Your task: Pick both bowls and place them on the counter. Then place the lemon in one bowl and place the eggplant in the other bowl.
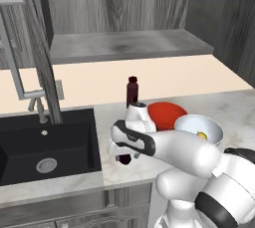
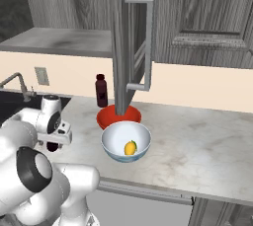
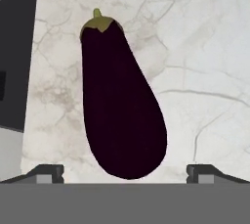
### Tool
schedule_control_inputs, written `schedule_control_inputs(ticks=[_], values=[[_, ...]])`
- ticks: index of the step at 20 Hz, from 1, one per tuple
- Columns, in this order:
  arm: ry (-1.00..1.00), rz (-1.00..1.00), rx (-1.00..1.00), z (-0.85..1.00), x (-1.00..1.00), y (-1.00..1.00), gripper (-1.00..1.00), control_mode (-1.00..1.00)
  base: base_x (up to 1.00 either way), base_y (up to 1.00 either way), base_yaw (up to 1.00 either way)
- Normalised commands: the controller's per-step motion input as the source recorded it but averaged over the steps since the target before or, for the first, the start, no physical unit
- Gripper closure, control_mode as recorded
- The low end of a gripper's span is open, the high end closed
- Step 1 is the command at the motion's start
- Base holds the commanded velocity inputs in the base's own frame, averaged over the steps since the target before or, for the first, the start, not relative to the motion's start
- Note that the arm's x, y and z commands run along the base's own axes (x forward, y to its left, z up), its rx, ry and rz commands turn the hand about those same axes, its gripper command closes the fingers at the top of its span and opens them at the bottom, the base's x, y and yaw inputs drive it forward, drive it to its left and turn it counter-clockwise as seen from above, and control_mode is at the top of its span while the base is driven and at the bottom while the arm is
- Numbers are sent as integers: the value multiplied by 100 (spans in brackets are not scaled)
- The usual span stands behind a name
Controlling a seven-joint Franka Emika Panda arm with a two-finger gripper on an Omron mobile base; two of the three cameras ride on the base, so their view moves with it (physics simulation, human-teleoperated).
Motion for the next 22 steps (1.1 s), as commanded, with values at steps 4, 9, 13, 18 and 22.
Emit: schedule_control_inputs(ticks=[4, 9, 13, 18, 22], values=[[0, 2, -1, -11, 18, 16, -100, -100, 0, 0, 0], [0, 4, -2, -23, 11, 7, -100, -100, 0, 0, 0], [0, 4, -3, -17, 0, 1, 100, -100, 0, 0, 0], [0, 3, -1, -4, 0, -1, 100, -100, 0, 0, 0], [0, 5, 0, 8, -7, -5, 100, -100, 0, 0, 0]])
